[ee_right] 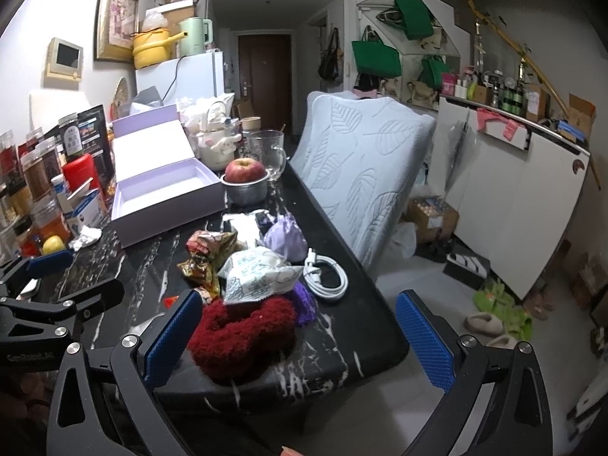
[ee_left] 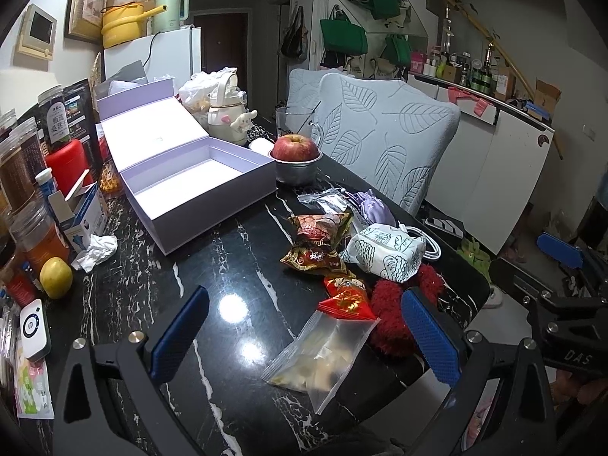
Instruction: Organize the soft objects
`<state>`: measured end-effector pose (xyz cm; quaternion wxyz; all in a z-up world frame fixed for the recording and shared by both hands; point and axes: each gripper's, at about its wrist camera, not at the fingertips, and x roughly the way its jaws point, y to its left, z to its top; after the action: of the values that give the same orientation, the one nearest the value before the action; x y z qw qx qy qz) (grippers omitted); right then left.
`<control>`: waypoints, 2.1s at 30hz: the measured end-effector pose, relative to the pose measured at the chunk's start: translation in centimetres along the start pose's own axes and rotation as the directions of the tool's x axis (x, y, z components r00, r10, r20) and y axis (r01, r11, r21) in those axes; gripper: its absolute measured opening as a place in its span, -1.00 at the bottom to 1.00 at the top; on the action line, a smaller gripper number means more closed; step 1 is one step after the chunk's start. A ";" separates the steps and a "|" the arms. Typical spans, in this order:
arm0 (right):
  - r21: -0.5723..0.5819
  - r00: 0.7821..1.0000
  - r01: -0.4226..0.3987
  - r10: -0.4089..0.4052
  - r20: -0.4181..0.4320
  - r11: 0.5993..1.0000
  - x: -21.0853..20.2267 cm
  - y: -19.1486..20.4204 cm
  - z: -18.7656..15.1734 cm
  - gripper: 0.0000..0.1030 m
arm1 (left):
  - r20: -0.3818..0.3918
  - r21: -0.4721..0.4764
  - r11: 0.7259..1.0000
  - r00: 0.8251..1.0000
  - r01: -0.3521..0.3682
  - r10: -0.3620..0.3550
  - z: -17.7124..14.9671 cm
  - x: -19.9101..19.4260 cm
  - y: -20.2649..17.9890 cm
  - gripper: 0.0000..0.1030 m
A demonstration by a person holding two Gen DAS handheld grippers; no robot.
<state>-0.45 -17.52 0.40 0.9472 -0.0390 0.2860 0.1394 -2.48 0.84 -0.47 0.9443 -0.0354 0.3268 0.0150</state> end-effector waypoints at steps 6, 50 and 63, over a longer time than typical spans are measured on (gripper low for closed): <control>-0.010 1.000 -0.017 0.017 -0.006 1.000 0.3 0.4 -0.4 1.00 | 0.005 -0.008 1.000 1.000 -0.013 0.013 -0.6 -0.9 0.4 1.00; 0.030 0.944 -0.280 0.281 -0.174 0.959 7.7 0.6 -5.2 1.00 | -0.193 0.054 0.989 0.973 0.136 -0.123 -5.2 7.6 0.9 0.94; -0.070 0.939 -0.305 0.287 -0.191 0.950 11.0 2.9 -4.9 1.00 | -0.146 0.132 0.984 0.984 0.117 -0.098 -4.7 8.7 1.2 0.09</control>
<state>4.92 -12.78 -9.74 0.8829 -0.0545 0.3649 0.2904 1.45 1.71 -9.58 0.9189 0.0125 0.3895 -0.0617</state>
